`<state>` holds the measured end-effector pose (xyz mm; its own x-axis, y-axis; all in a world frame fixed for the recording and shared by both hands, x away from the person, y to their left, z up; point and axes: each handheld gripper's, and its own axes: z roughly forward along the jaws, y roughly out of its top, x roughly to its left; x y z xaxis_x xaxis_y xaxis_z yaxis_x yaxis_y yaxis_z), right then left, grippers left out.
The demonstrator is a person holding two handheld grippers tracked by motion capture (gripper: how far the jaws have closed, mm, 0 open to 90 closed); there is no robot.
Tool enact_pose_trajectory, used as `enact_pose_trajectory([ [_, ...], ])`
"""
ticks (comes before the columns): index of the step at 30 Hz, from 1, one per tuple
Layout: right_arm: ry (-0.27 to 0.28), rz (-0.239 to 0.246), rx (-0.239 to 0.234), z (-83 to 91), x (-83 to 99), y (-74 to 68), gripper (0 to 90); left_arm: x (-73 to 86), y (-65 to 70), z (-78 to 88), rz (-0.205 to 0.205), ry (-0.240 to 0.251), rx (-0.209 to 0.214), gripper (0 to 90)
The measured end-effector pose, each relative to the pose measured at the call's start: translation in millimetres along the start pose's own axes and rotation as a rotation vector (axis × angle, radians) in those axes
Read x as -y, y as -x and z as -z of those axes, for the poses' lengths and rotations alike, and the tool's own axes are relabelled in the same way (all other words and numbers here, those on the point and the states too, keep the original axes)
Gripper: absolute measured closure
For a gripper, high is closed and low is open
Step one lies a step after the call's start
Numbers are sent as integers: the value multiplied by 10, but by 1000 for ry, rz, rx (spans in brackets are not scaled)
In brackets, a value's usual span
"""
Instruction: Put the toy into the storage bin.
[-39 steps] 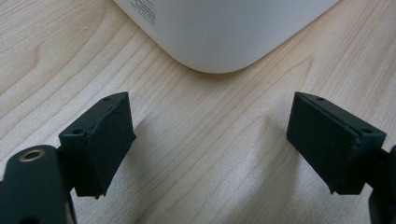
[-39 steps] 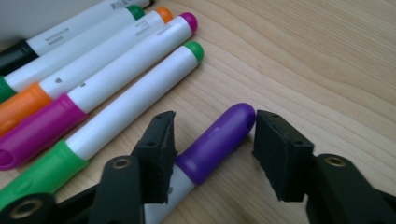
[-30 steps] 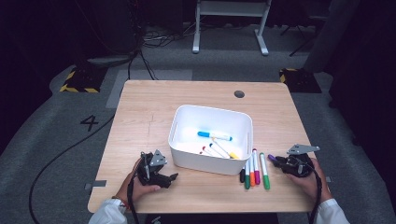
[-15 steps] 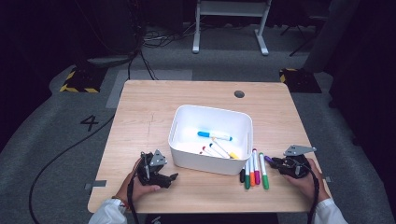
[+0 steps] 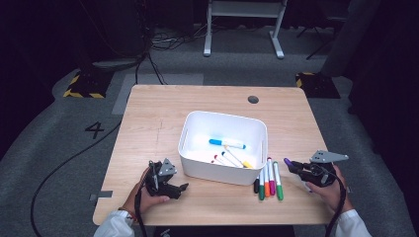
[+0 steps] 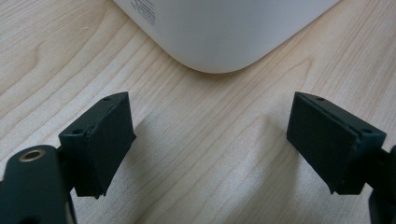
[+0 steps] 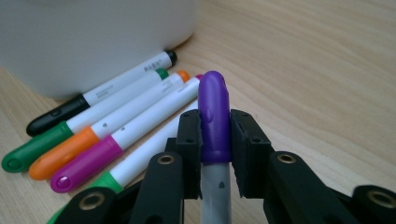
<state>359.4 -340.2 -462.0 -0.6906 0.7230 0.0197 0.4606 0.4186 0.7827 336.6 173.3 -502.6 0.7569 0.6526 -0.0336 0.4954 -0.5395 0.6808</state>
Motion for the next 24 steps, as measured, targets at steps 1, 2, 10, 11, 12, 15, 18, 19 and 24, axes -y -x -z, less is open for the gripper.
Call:
enact_pose_trajectory([
  [1, 15, -4, -3, 29, -29, -6, 752, 0, 0, 0, 0, 0, 0, 149],
  [2, 25, 0, -3, 53, -54, -5, 752, 0, 0, 0, 0, 0, 0, 149],
  [10, 102, 58, 18, 260, -428, -13, 752, 0, -1, 0, 0, -1, 1, 149],
  [11, 111, 67, 19, 286, -494, -18, 752, 0, -1, 0, 1, -1, 0, 149],
  [12, 118, 72, 20, 312, -564, -27, 751, 0, -1, 0, 0, -1, 1, 149],
  [15, 144, 101, 17, 373, -761, -52, 752, 0, -1, 1, -2, 1, -6, 149],
  [18, 162, 148, 13, 403, -972, -99, 752, 0, -1, 0, 1, -1, 0, 149],
  [19, 165, 155, 12, 406, -1059, -137, 751, 0, -1, 0, 0, 0, 0, 149],
  [24, 175, 202, -14, 368, -1376, -286, 752, 0, -1, 2, -1, -1, -4, 149],
])
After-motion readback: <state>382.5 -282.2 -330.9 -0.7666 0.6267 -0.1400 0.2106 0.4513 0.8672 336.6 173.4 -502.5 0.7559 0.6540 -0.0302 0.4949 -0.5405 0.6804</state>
